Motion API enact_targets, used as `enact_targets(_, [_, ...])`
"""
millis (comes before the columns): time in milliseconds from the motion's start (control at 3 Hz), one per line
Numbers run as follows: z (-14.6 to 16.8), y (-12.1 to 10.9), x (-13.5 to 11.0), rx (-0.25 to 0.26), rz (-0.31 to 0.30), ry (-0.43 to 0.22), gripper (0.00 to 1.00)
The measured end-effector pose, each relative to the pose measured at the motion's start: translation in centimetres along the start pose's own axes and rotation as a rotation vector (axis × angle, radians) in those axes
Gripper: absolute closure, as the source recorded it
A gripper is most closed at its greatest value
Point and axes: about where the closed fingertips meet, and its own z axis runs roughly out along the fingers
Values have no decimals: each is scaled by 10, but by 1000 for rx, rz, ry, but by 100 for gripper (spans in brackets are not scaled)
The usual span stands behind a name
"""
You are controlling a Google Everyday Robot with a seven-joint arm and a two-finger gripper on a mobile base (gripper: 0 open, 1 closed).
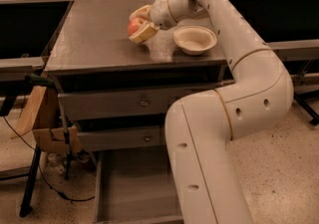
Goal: Pick apple from bottom drawer and place on counter
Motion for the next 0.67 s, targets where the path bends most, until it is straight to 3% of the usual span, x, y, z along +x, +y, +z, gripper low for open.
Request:
enact_targets(333, [0,0,-1,0,-2,-1,11])
enact_targets(667, [0,0,-1,0,-2,-1,0])
